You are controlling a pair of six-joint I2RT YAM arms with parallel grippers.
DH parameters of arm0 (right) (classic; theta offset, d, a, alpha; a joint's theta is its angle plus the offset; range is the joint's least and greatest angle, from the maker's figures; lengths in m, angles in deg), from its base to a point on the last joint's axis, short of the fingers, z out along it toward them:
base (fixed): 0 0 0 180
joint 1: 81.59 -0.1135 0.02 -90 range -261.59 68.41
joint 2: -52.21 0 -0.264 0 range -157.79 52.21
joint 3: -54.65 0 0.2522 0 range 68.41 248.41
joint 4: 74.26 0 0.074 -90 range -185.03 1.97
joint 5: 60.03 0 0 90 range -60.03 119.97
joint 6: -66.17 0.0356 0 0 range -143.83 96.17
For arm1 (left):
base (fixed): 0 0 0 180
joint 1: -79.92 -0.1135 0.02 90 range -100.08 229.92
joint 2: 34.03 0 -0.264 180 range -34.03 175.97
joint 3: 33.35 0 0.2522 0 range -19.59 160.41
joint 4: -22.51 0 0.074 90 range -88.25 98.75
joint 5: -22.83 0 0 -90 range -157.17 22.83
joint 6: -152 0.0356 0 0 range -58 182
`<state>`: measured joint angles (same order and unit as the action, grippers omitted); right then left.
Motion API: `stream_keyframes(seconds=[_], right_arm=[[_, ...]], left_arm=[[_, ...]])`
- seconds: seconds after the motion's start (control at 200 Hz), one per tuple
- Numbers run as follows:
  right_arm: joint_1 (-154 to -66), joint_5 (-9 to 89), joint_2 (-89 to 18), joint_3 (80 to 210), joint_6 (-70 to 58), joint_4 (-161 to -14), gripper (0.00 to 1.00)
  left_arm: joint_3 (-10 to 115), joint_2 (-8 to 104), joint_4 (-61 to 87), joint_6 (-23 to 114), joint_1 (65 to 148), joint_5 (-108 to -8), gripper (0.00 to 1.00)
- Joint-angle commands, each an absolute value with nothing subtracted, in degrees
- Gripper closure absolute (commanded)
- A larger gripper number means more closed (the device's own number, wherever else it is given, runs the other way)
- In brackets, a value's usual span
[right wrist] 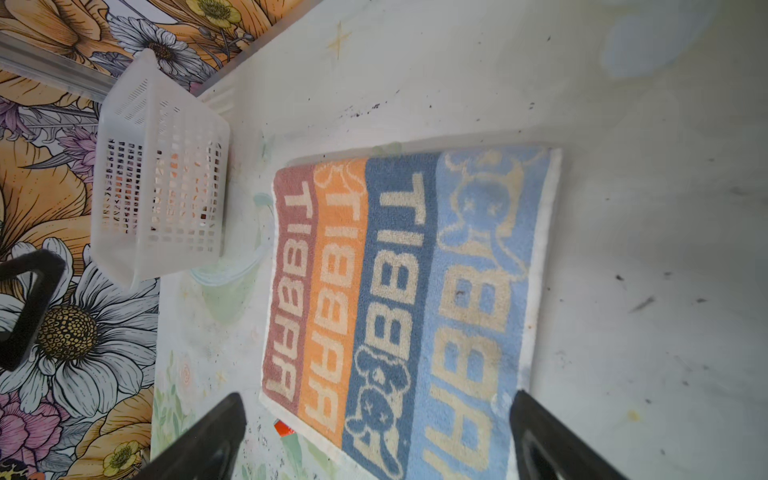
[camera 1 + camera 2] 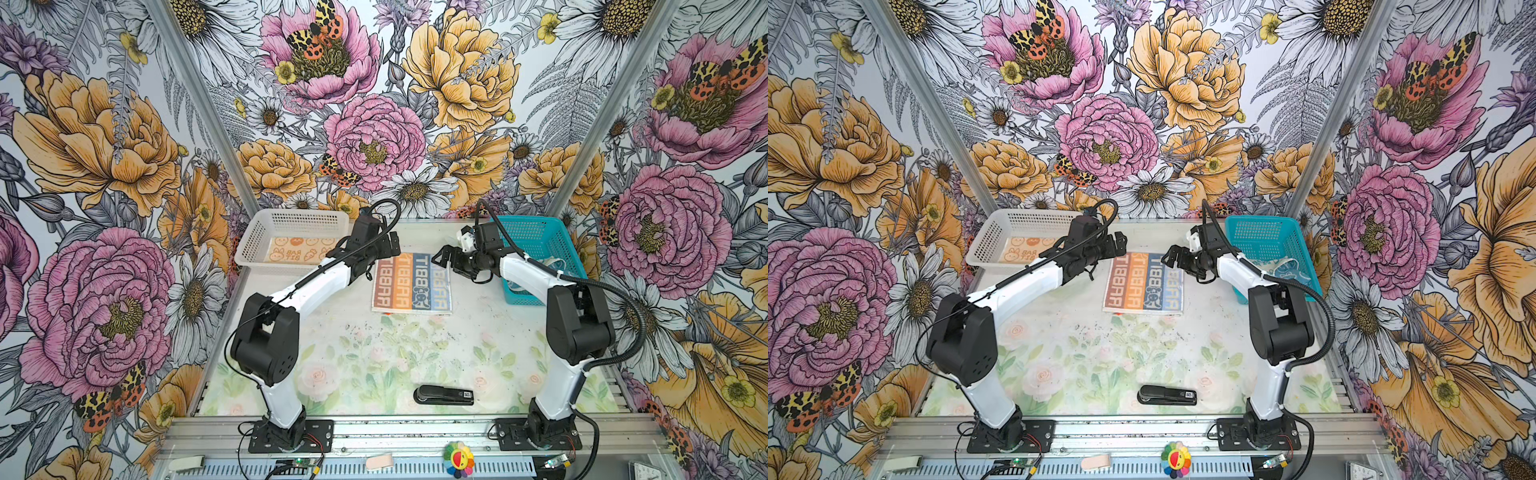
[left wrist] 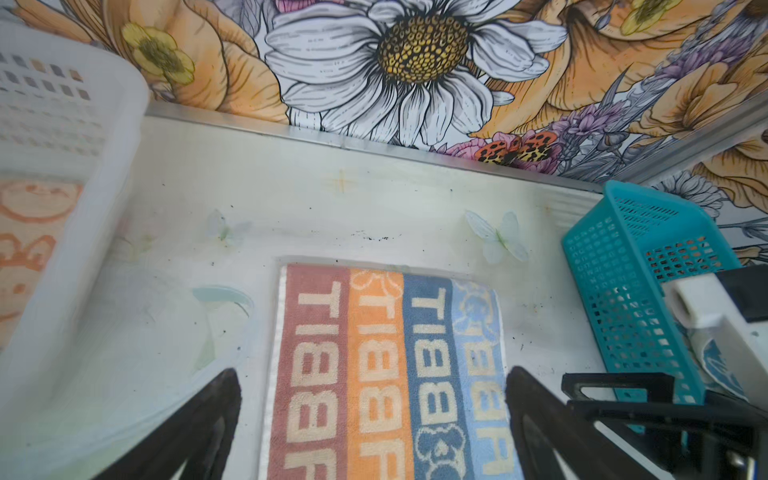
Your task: Fold and stack the towels
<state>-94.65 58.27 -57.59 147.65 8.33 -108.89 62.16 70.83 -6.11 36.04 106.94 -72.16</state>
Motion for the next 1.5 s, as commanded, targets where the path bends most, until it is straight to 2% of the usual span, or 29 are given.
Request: stream_keyframes(seconds=[0.0,0.105,0.395,0.806,1.076,1.496], right_arm=[[-94.34,59.09,-62.54,152.26,9.0,-108.6,0.01],[-94.33,59.84,-66.68,155.71,9.68,-108.58,0.01],[-94.86,62.39,-73.82,163.75,11.05,-108.67,0.01],[-94.73,64.44,-83.32,174.34,13.04,-108.75,0.01],[-92.93,65.08,-84.45,175.04,12.41,-108.9,0.01],[-89.06,63.87,-80.99,174.47,8.64,-112.12,0.01]], left_arm=[[66.94,77.15,-11.93,31.78,105.69,-67.16,0.01],[71.18,81.74,-13.92,31.27,104.21,-63.66,0.01],[75.67,87.6,-14.53,31.07,100.97,-61.7,0.01],[85.71,97.98,-15.27,30.31,101.53,-58.14,0.01],[88.24,101.82,-16.99,31.67,100.6,-58.28,0.01],[92.07,101.27,-21.92,39.29,100.7,-61.63,0.01]])
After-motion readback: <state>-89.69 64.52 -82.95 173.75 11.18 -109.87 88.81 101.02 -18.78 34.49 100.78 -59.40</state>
